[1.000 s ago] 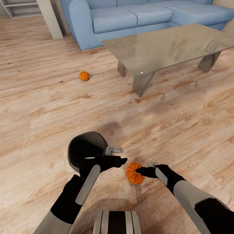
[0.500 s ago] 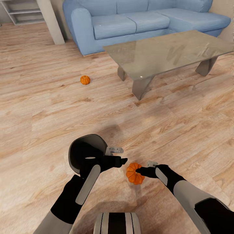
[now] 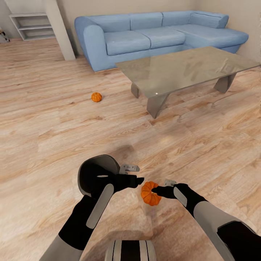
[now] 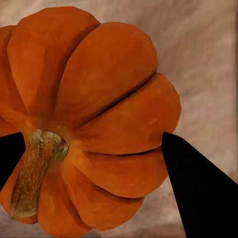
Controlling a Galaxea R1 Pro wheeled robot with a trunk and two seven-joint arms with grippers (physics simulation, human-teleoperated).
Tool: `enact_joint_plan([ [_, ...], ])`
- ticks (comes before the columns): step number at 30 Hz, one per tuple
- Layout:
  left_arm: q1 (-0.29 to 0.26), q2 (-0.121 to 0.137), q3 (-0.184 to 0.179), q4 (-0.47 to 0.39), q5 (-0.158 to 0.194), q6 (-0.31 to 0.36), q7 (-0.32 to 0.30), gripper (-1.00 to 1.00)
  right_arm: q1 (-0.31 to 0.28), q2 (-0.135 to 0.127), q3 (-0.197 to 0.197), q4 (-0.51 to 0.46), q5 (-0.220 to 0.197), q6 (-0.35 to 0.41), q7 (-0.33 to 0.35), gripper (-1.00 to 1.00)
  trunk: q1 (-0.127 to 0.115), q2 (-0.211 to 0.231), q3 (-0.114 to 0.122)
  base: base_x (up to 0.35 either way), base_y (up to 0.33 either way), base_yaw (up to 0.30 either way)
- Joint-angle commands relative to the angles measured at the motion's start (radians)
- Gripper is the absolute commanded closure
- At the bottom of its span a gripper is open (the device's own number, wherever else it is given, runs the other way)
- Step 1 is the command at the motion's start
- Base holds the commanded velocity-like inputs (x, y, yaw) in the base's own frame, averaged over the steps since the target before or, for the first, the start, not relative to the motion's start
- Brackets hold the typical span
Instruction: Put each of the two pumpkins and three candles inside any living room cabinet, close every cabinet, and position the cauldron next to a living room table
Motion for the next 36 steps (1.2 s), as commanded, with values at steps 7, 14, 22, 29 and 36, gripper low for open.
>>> enact_joint_plan([
  [7,-0.001,0.001,0.001,0.023,0.010,0.050,0.011,-1.00,0.003,-0.001,0.009,-0.001,0.000,0.003,0.001,1.00,-0.003,0.001,0.027,0.000,0.000,0.000],
  [14,-0.001,0.001,0.001,0.077,0.010,0.053,0.014,-1.00,0.003,-0.014,0.007,-0.002,0.002,0.004,0.000,1.00,-0.006,0.003,0.054,0.000,0.000,0.000],
  [22,-0.001,0.001,0.002,0.083,0.012,0.053,0.016,-1.00,0.003,-0.033,0.006,-0.002,0.001,0.004,0.000,1.00,-0.010,0.005,0.085,0.000,0.000,0.000],
  [29,-0.001,0.001,0.003,0.083,0.012,0.053,0.016,-1.00,0.003,-0.043,0.007,-0.002,0.000,0.002,0.000,1.00,-0.013,0.007,0.118,0.000,0.000,0.000],
  [36,-0.001,0.001,0.003,0.083,0.012,0.053,0.016,-1.00,0.003,-0.042,0.007,-0.003,0.002,0.002,0.001,1.00,-0.016,0.008,0.155,0.000,0.000,0.000],
])
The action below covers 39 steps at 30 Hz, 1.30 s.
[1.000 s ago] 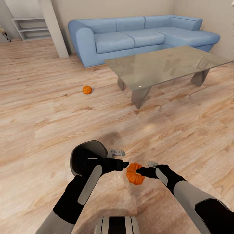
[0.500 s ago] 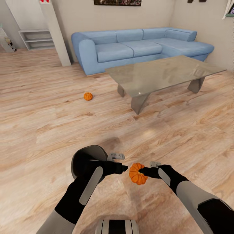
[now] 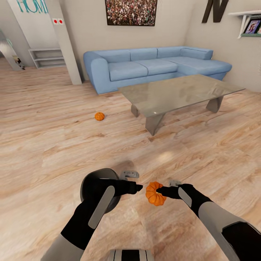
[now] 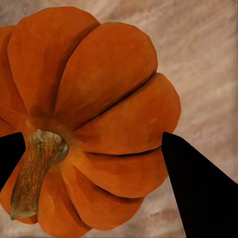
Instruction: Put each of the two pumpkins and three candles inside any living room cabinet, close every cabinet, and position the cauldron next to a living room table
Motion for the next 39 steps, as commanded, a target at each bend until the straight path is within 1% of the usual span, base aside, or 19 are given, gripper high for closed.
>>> enact_joint_plan([
  [1,-0.001,0.000,-0.001,-0.001,0.010,0.003,0.010,-1.00,0.000,-0.001,0.005,-0.001,0.000,0.004,0.000,1.00,-0.001,0.000,0.005,0.000,0.000,0.000],
  [17,-0.001,0.000,-0.001,-0.001,0.010,0.003,0.009,-1.00,0.000,-0.001,0.004,-0.002,0.002,0.005,-0.001,1.00,-0.008,0.004,0.091,0.000,0.000,0.000],
  [28,-0.001,0.000,0.001,-0.002,0.010,0.003,0.009,-1.00,0.000,-0.002,0.003,-0.002,0.001,0.004,-0.001,1.00,-0.008,0.004,0.093,0.000,0.000,0.000],
  [32,-0.001,0.000,0.001,-0.002,0.009,0.003,0.009,-1.00,0.000,-0.003,0.003,-0.002,0.001,0.002,-0.001,1.00,-0.008,0.004,0.097,-0.186,0.000,0.000],
  [39,-0.001,0.000,0.001,-0.002,0.008,0.002,0.009,-1.00,0.000,-0.008,0.003,-0.003,0.001,0.001,-0.001,1.00,-0.008,0.004,0.107,-0.293,0.000,0.000],
])
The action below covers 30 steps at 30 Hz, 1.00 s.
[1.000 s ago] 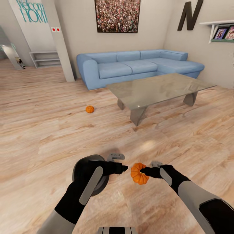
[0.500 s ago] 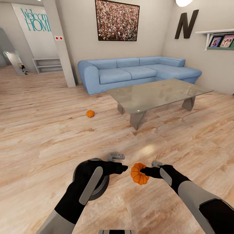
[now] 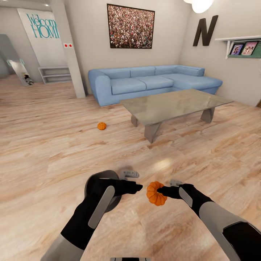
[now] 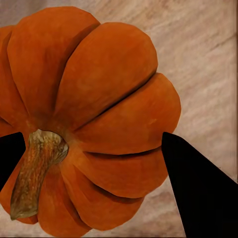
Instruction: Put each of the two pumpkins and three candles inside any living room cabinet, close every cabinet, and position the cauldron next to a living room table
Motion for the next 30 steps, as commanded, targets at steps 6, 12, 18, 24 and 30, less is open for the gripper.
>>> enact_joint_plan([
  [6,-0.001,0.000,0.001,-0.001,0.009,0.001,0.011,-1.00,0.000,-0.001,0.003,-0.003,-0.001,0.004,0.000,1.00,-0.001,0.000,0.006,-0.114,0.000,0.000],
  [12,-0.001,0.001,0.000,0.000,0.007,0.000,0.012,-1.00,0.000,-0.001,0.003,-0.003,0.000,0.004,0.001,1.00,-0.003,0.001,0.021,-0.004,0.000,0.000],
  [18,-0.001,0.001,0.001,-0.001,0.006,0.000,0.012,-1.00,0.000,-0.002,0.003,-0.003,0.000,0.003,0.000,1.00,-0.005,0.002,0.048,0.000,0.000,0.000],
  [24,-0.001,0.003,0.002,-0.001,0.006,0.000,0.012,-1.00,0.000,-0.008,0.003,-0.004,-0.001,0.002,0.001,1.00,-0.008,0.003,0.080,0.000,0.000,0.000],
  [30,-0.001,0.003,0.003,-0.001,0.006,0.000,0.012,-1.00,0.000,-0.009,0.003,-0.004,-0.001,0.003,0.001,1.00,-0.009,0.004,0.101,0.000,0.000,0.000],
])
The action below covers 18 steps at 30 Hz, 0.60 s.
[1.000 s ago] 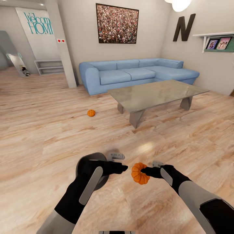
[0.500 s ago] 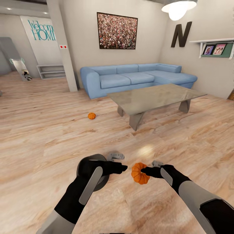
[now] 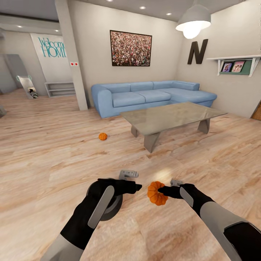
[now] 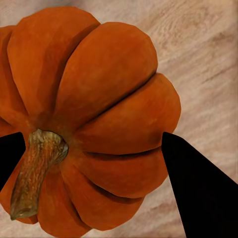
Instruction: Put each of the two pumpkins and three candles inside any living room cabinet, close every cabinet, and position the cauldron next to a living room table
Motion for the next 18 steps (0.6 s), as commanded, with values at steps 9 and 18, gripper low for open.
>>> enact_joint_plan([
  [9,-0.001,0.000,0.001,-0.001,0.011,0.001,0.010,-1.00,0.000,-0.001,0.002,-0.003,0.000,0.005,0.000,1.00,0.000,0.000,0.003,-0.019,0.068,0.000],
  [18,-0.001,0.001,0.001,-0.001,0.009,0.000,0.010,-1.00,0.000,-0.001,0.002,-0.003,0.000,0.005,0.000,1.00,0.000,0.000,0.003,-0.089,0.305,0.181],
])
